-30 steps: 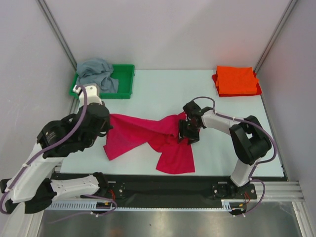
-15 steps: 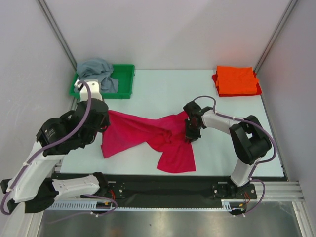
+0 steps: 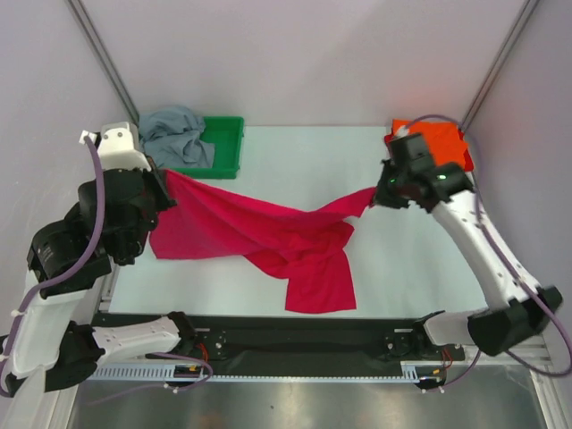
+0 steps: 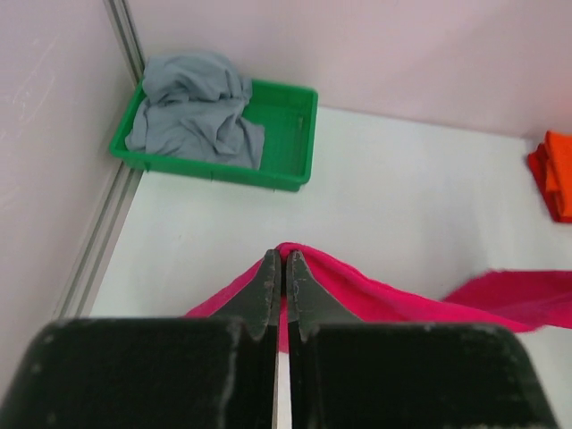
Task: Fold and stack the t-shirts
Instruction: Flatten the tshirt out
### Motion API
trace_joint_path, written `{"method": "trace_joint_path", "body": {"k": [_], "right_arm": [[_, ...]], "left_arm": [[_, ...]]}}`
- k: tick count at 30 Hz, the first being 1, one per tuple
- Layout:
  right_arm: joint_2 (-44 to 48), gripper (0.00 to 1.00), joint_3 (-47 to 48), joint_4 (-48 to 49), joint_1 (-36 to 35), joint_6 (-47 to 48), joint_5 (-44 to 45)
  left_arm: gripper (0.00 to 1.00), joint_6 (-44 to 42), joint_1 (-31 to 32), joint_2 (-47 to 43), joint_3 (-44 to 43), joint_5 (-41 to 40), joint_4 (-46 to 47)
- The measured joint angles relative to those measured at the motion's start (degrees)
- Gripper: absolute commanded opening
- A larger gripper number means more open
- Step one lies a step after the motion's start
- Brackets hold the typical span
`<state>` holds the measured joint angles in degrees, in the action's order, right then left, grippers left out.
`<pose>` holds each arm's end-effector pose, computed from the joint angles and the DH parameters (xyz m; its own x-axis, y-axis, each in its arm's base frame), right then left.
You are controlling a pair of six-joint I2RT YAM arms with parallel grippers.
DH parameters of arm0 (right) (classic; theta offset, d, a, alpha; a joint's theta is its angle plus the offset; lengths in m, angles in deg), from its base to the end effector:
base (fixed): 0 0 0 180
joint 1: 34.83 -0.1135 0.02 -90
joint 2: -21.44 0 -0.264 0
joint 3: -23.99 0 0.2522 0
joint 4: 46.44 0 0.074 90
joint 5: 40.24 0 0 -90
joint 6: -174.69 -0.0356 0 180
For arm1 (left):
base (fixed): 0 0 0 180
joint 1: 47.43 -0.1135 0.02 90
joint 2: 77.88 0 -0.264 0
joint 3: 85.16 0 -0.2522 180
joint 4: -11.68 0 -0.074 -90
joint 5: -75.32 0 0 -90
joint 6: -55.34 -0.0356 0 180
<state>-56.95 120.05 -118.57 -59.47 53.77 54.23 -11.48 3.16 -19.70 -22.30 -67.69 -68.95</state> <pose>0.2473 0.1104 0.3596 -0.8269 0.1843 -0.5313 0.0588 0.9679 0.2443 0.0852 -0.0588 0.5187 -0.2130 -0.1138 -0.9704 -0.0981 0.9907 -0.0947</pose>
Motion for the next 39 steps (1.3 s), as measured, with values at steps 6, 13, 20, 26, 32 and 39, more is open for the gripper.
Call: {"method": "trace_joint_path", "body": {"k": [6, 13, 20, 26, 32, 39], "right_arm": [[8.39, 0.0, 16.37, -8.63, 3.48, -0.76, 4.39], [11.76, 0.0, 35.95, -14.8, 3.45, -1.09, 6.49], [18.47, 0.0, 47.6, -13.27, 3.43, -1.25, 3.26], [20.44, 0.0, 58.71, -9.57, 3.45, -2.67, -1.68], [18.32, 0.0, 56.72, -6.14, 3.08, -2.82, -3.48], [11.1, 0.0, 47.17, -3.43, 2.69, 0.02, -2.05]], "left_arm": [[0.0, -6.32, 0.0, -0.2, -2.16, -0.83, 8.39], [0.0, -11.87, -0.04, -2.93, -4.09, 2.36, 17.29], [0.0, -13.77, -0.09, -7.82, -7.08, 12.0, 23.91], [0.01, -14.16, -0.09, -9.11, -10.4, 18.88, 26.4], [0.0, -14.14, -0.11, -9.11, -7.19, 19.5, 26.64], [0.0, -14.03, -0.15, -6.05, 0.09, 13.66, 25.77]]}}
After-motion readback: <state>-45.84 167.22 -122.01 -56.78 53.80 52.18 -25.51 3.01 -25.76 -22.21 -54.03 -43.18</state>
